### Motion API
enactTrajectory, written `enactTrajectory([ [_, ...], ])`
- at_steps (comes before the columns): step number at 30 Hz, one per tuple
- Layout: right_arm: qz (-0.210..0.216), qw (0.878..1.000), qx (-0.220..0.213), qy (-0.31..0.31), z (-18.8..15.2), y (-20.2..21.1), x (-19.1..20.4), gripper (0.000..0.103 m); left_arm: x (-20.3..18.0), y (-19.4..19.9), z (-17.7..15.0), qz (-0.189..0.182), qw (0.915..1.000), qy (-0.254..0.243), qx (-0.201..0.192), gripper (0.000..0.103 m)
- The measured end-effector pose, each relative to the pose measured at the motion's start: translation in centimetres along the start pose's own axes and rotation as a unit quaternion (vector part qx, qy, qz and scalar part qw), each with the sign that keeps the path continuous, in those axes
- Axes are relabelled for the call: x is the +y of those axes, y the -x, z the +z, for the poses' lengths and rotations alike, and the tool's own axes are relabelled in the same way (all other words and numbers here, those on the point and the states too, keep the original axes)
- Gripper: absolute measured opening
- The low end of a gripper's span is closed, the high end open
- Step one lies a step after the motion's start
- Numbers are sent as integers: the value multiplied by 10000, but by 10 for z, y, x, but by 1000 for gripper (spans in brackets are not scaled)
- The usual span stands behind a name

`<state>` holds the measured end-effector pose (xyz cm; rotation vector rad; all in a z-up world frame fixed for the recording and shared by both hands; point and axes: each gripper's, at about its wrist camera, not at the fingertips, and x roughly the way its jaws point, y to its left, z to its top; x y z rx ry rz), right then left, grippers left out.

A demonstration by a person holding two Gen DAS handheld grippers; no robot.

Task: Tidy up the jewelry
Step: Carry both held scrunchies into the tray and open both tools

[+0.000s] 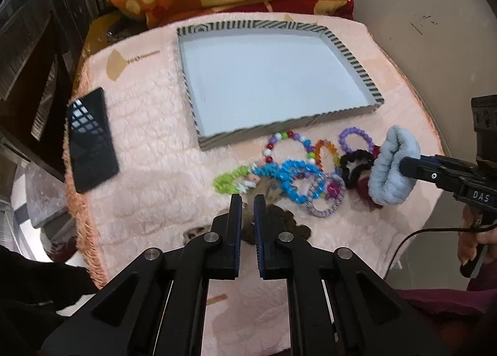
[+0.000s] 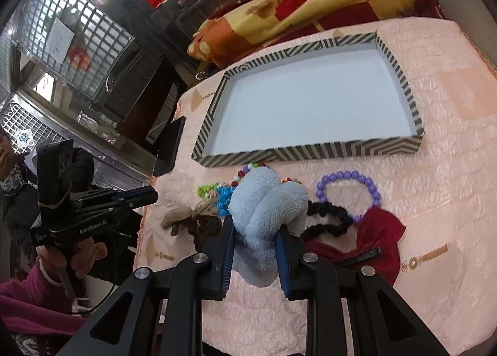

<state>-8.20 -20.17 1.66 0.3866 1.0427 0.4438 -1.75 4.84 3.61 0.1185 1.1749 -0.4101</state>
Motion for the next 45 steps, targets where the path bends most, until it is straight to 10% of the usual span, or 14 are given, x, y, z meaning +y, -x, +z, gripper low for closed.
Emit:
enactTrajectory([
  [5, -15, 10000, 33, 12, 1, -2, 2, 23, 6, -11, -5, 101, 9999, 56, 78, 18],
  [7, 5, 10000, 78, 1, 0, -6, 2, 23, 5, -20, -11, -39, 9998, 109, 165, 58],
  [9, 8, 9999, 117, 7, 1, -9, 3, 23, 2, -28, -16, -92, 9997, 202, 142, 64],
  [14, 14, 9998, 181, 34, 0, -15, 5, 23, -4, -64, -20, 161, 9989, 242, 380, 61],
  [16, 4, 9998, 178, 54, 0, -14, 6, 23, -4, -79, -24, 170, 9976, 231, 635, 25],
  [19, 13, 9998, 164, 56, 1, -13, 7, 23, 1, -76, -26, -56, 9967, 400, 698, 21],
  [34, -60, 9993, -28, 362, 43, -22, 20, 23, 2, 15, 20, -450, 9988, 198, 7, 20],
  [45, -262, 9976, 197, 616, 103, -85, 11, 23, 10, -41, 94, 82, 9978, 654, -110, 20],
])
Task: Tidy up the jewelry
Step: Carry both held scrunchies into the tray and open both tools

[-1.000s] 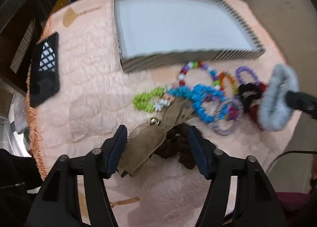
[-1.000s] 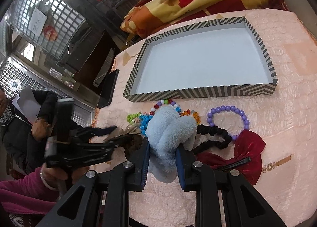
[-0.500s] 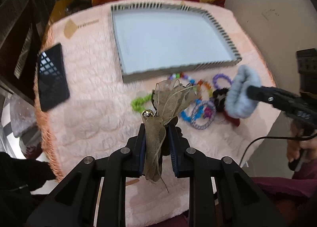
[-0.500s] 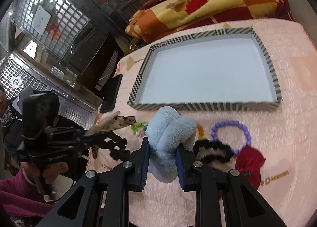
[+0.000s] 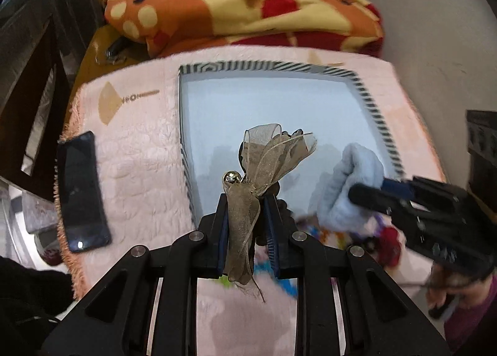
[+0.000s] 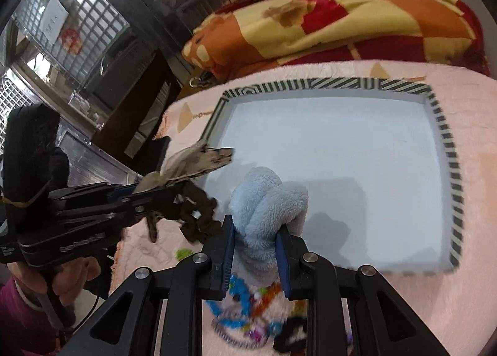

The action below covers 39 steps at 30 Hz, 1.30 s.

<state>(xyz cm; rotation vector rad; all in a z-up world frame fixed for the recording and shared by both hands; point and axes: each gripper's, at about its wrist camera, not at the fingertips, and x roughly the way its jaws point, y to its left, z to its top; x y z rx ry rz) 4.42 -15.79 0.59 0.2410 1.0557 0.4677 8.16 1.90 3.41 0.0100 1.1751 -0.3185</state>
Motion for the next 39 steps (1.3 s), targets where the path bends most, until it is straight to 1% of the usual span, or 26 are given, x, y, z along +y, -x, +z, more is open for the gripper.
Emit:
enactTrajectory([
  [4, 42, 9999, 118, 37, 10, -22, -9, 23, 2, -30, 6, 112, 9995, 211, 222, 20],
  [6, 72, 9999, 107, -6, 14, -26, -14, 23, 0, -39, 8, 264, 9990, 259, 245, 20],
  [7, 63, 9999, 96, -34, 16, -29, -17, 23, 0, -44, 10, 397, 9984, 294, 260, 20],
  [10, -33, 9999, 105, -19, 19, -41, -23, 23, -1, -52, 15, 706, 9967, 338, 225, 20],
  [11, 9, 9998, 177, -18, 19, -47, -25, 23, -1, -54, 16, 750, 9963, 349, 226, 20],
  [15, 428, 9985, 320, -78, 18, -57, -29, 23, 2, -65, 17, 801, 9952, 424, 379, 22],
  [16, 443, 9985, 333, -48, 19, -58, -29, 24, 3, -67, 16, 835, 9947, 457, 398, 23],
  [17, 393, 9986, 359, 4, 19, -59, -28, 27, 5, -67, 15, 855, 9943, 490, 401, 23],
  [18, 293, 9989, 374, 55, 19, -58, -28, 30, 6, -68, 14, 872, 9939, 538, 406, 28],
  [19, 226, 9990, 373, 75, 19, -57, -27, 33, 8, -68, 13, 856, 9938, 588, 408, 31],
  [20, 185, 9992, 353, 91, 19, -53, -28, 37, 9, -67, 12, 828, 9938, 622, 392, 32],
  [21, 174, 9994, 305, 77, 18, -47, -29, 42, 10, -64, 11, 791, 9941, 651, 357, 37],
  [22, 151, 9996, 240, 43, 17, -43, -29, 44, 11, -62, 9, 792, 9942, 655, 321, 45],
  [24, 119, 9999, 98, -69, 14, -33, -32, 46, 9, -59, 9, 779, 9945, 646, 251, 51],
  [29, 66, 9993, -80, -362, 6, -16, -31, 46, 6, -43, 1, 774, 9954, 558, 127, 52],
  [34, 27, 9980, -313, -543, -13, 8, -21, 46, -9, -20, -11, 936, 9952, 254, -156, 52],
  [37, -14, 9977, -336, -585, -24, 18, -17, 46, -12, -13, -19, 886, 9955, 235, -221, 52],
  [39, -127, 9977, -352, -566, -31, 23, -13, 46, -14, -9, -25, 872, 9956, 259, -239, 52],
])
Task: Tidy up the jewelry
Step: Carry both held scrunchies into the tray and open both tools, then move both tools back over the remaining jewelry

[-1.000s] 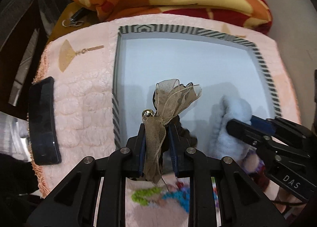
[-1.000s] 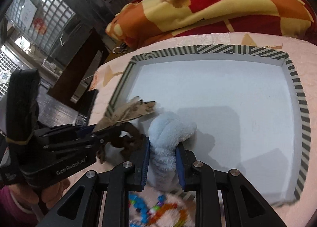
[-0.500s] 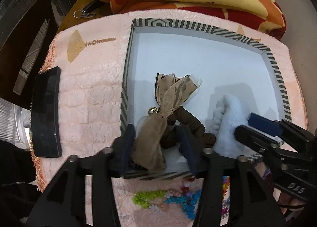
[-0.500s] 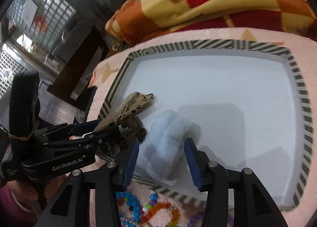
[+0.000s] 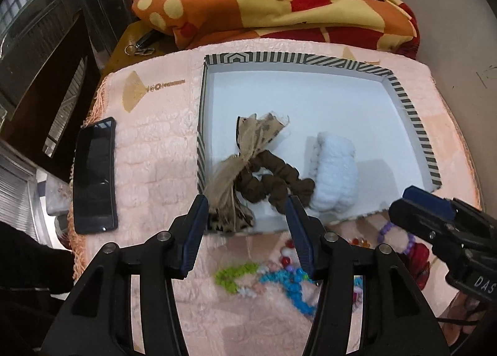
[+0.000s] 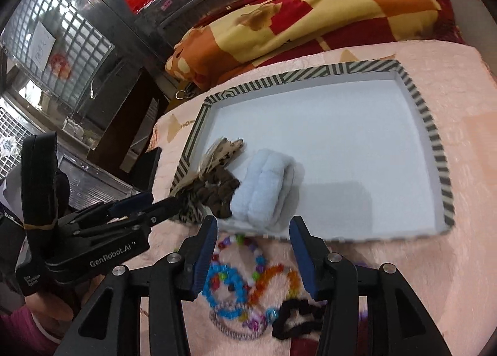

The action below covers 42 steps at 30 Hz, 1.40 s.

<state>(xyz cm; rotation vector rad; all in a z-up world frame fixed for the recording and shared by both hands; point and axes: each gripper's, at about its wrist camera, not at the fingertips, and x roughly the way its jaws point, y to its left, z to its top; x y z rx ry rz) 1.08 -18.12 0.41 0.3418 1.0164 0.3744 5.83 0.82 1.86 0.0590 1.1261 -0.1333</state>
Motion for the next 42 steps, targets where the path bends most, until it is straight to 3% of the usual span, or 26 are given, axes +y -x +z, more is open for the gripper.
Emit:
enactTrajectory([
  [10, -499, 9986, -99, -152, -33, 28, -2, 47, -7, 12, -24, -54, 10000, -68, -24, 52],
  [15, -798, 9966, -112, -178, -49, 32, -7, 56, -8, 12, -37, -105, 9999, -126, 30, 52],
  [24, -1150, 9931, -47, -221, -70, 41, -19, 57, -6, 12, -52, -251, 9995, -155, 98, 52],
  [32, -1128, 9931, 96, -291, -91, 40, -31, 57, -2, 8, -72, -563, 9973, -289, 374, 52],
  [42, -1042, 9943, 213, 11, -106, 37, -26, 54, -31, -3, -85, -1045, 9897, -785, 585, 52],
])
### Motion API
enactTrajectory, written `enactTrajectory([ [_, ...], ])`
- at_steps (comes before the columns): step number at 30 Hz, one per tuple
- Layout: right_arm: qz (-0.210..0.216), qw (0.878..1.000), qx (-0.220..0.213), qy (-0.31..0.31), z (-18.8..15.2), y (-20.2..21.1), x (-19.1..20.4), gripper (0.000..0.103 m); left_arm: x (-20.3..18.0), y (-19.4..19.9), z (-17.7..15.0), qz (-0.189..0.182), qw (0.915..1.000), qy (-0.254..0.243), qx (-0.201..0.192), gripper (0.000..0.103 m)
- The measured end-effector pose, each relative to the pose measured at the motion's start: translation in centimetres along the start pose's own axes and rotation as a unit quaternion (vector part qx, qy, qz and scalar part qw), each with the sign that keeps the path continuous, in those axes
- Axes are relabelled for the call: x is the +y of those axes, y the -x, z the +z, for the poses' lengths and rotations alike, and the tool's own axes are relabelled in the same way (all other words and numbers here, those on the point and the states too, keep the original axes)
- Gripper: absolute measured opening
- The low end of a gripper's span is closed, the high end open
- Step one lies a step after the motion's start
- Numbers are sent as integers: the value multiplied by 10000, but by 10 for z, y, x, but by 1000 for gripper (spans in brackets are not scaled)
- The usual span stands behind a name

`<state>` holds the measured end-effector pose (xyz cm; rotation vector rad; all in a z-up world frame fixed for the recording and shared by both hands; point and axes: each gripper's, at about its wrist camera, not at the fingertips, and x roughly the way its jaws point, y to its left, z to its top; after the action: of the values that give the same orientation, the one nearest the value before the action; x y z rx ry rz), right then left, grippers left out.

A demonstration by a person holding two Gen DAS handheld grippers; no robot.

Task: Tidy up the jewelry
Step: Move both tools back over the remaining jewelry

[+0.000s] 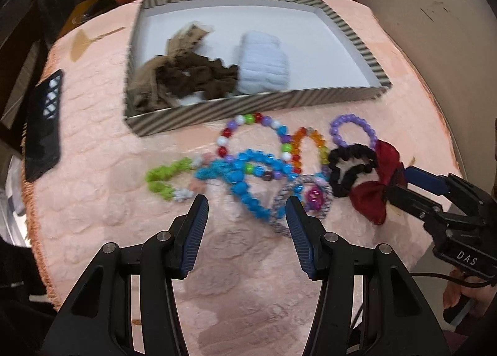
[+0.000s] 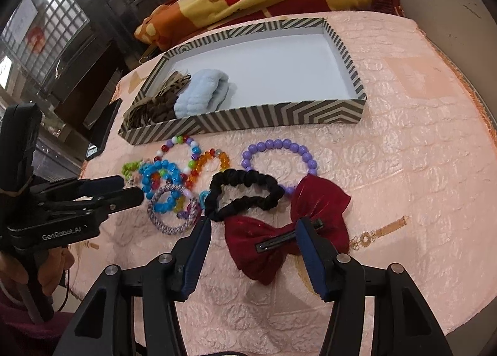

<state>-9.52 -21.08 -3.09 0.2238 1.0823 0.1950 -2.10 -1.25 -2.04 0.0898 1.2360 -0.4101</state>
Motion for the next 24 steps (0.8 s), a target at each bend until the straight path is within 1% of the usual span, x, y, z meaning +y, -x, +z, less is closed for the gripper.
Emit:
enactTrajectory([
  [3, 56, 10000, 64, 8, -4, -2, 0, 50, -8, -4, 2, -54, 9999, -152, 14, 52],
  [5, 69, 9999, 81, 13, -6, -3, -1, 50, -14, -7, 3, -74, 9995, -295, 46, 52],
  [8, 7, 10000, 65, -7, -8, -2, -5, 47, -19, -13, 6, -75, 9991, -409, 115, 52],
  [12, 76, 9995, -36, -304, -3, 1, -19, 47, -20, -16, 8, -217, 9987, -434, 165, 52],
  [14, 20, 9996, -94, -268, 3, 1, -18, 47, -21, -18, 7, -235, 9982, -506, 202, 52],
  [16, -57, 9997, -176, -171, 7, 3, -15, 47, -24, -20, 6, -167, 9978, -611, 192, 52],
  [21, 60, 9996, -187, -190, 11, -1, -15, 47, -29, -25, 8, -241, 9974, -617, 274, 51],
  [24, 82, 9996, -173, -190, 13, -4, -15, 47, -33, -20, 9, -221, 9969, -734, 192, 51],
])
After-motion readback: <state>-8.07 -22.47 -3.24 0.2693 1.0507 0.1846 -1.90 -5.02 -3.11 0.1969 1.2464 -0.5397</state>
